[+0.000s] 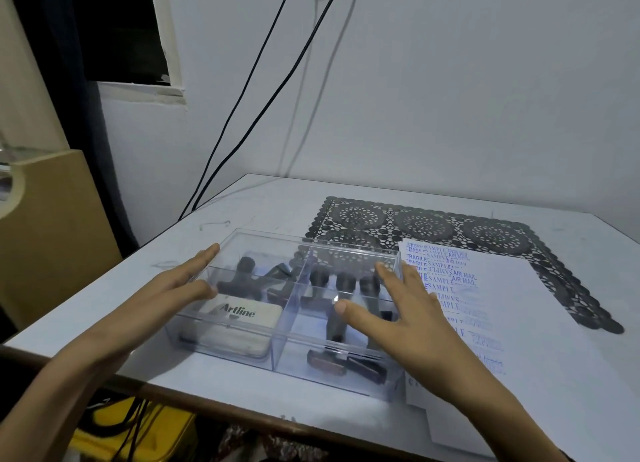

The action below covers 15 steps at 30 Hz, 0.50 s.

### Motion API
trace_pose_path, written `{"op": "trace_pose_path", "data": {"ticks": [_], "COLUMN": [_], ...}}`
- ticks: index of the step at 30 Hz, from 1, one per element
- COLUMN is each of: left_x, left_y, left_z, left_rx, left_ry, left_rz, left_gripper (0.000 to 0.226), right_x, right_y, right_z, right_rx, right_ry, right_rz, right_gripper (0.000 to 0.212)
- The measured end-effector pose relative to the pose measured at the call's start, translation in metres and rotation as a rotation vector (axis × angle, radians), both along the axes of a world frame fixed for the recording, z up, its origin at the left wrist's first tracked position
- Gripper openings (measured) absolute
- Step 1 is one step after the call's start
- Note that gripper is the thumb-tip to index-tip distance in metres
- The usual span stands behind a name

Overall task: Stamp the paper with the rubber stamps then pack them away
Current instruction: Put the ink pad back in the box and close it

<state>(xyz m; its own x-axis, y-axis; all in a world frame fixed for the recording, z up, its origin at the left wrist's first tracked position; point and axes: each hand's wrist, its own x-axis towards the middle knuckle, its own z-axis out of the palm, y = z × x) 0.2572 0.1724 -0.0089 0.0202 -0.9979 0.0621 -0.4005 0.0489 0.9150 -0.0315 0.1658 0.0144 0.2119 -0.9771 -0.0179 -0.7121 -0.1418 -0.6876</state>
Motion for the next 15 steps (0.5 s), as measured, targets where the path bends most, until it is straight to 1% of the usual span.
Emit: {"op": "trace_pose_path", "data": {"ticks": [4,7,9,11,13,15], "left_x": [0.000,0.002,0.001,0.001,0.002,0.001], "left_y": [0.000,0.000,-0.001,-0.001,-0.001,0.000], "left_z": [0.000,-0.001,-0.002,-0.005,-0.008,-0.010], "left_rx": [-0.002,-0.006,-0.010,-0.007,0.000,-0.009], "left_ry": [-0.014,0.000,0.008,0.060,0.127,0.192], "left_rz": [-0.005,-0.021,-0.030,-0.032,-0.031,-0.031], "left_gripper": [0.092,0.086,0.089,0.091,0.087,0.083], "right_x": [0.000,-0.002,-0.002,-0.002,0.000,0.001], "right_y": [-0.001,-0.006,-0.008,-0.008,-0.007,-0.005], "right_z": [-0.005,-0.012,-0.017,-0.021,-0.023,-0.026], "right_rx": [-0.007,-0.034,-0.052,-0.048,-0.033,-0.007], "right_ry": [0.021,0.000,-0.039,-0.139,-0.295,-0.439], "right_rz": [0.015,0.024,0.024,0.025,0.017,0.001], "right_gripper": [0.091,0.092,0.089,0.084,0.079,0.078]}}
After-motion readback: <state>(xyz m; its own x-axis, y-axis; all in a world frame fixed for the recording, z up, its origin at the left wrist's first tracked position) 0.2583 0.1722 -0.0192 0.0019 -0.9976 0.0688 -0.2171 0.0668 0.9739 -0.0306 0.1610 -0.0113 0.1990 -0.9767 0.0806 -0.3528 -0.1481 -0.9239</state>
